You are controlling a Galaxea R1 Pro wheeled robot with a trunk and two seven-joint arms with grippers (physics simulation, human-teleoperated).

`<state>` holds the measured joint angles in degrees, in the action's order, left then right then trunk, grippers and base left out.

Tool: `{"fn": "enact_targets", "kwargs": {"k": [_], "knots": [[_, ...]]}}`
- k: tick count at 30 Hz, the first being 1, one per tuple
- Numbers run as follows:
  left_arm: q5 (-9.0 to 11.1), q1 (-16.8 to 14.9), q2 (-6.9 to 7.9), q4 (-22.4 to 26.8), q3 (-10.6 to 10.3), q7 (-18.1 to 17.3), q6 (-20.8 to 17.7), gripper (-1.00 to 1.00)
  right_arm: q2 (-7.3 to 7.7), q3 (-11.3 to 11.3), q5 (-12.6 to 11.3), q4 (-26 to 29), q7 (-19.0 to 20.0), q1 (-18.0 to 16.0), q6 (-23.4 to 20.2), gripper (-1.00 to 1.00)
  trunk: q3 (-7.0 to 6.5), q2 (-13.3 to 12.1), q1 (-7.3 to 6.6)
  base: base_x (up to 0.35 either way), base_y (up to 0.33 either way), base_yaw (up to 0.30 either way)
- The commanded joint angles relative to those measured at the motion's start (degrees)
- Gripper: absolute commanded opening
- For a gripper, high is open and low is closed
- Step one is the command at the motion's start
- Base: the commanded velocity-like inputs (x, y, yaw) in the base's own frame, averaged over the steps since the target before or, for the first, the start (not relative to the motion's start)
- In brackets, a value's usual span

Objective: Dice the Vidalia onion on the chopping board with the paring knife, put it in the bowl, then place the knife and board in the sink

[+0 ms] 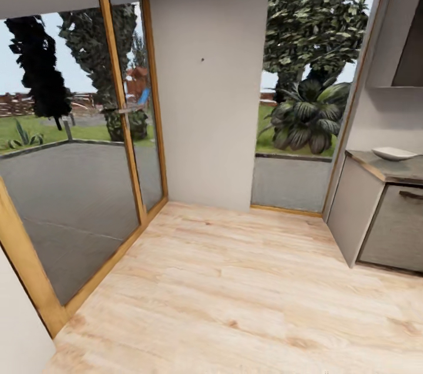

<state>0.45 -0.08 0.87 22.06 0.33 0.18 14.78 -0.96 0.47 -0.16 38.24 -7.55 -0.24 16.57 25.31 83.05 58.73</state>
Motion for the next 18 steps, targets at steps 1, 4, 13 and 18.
{"fn": "enact_targets", "kwargs": {"k": [1, 4, 13, 18], "knots": [[0.04, -0.01, 0.0, 0.0, 0.03, 0.01, 0.16, 1.0, -0.01, 0.05, -0.02, -0.05, -0.19, -0.02, 0.13, 1.0, 0.0, 0.03, 0.0, 0.0, -0.321, -0.248], [0.01, -0.01, 0.0, 0.0, 0.06, 0.03, 0.16, 1.0, 0.04, 0.0, -0.02, -0.08, -0.19, -0.02, 0.13, 1.0, -0.17, 0.03, 0.0, 0.0, -0.321, -0.248], [-0.01, -0.01, 0.0, 0.0, 0.03, 0.04, 0.16, 1.0, -0.03, 0.05, -0.02, -0.1, -0.19, -0.02, 0.13, 1.0, -0.67, 0.03, 0.0, 0.0, -0.322, -0.248], [-0.01, -0.01, -0.01, 0.0, 0.03, 0.04, 0.16, 1.0, -0.03, 0.05, -0.02, -0.1, -0.19, -0.02, 0.13, 1.0, -0.94, 0.03, 0.0, 0.0, -0.322, -0.248]]}}
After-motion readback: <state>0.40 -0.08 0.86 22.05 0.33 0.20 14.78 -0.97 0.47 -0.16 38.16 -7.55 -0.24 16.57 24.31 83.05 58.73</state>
